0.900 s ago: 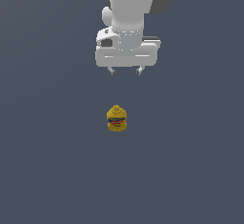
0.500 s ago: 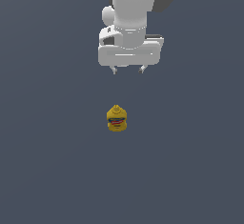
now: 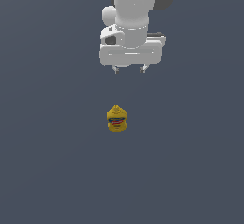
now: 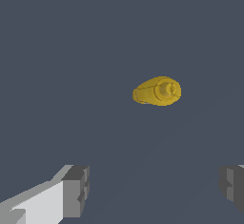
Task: Pick up the object and move it to a goal position.
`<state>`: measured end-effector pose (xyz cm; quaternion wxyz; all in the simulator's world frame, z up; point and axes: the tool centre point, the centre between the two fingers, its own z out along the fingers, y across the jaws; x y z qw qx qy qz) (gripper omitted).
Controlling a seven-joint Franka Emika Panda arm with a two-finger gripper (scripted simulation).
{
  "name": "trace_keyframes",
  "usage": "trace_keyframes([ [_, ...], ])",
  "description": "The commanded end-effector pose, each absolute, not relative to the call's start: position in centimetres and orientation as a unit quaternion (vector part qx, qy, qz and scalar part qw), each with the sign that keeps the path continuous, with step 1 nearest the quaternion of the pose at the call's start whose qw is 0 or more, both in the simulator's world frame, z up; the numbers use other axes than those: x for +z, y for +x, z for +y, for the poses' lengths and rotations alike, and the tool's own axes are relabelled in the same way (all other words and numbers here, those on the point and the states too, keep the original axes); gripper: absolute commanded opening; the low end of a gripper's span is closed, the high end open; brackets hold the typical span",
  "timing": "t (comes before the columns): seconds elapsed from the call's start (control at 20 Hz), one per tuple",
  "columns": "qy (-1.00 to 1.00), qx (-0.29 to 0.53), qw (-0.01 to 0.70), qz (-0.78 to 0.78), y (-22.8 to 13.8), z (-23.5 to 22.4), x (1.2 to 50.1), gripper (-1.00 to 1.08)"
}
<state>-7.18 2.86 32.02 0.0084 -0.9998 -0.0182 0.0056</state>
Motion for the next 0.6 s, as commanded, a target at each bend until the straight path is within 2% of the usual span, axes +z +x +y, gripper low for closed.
trace_keyframes([
  [0.0,-1.000,0.006,0.008,-0.023,-7.14,2.84,31.96,1.00],
  [0.55,-0.996,0.005,0.008,-0.088,-6.46,2.42,31.20,1.00],
])
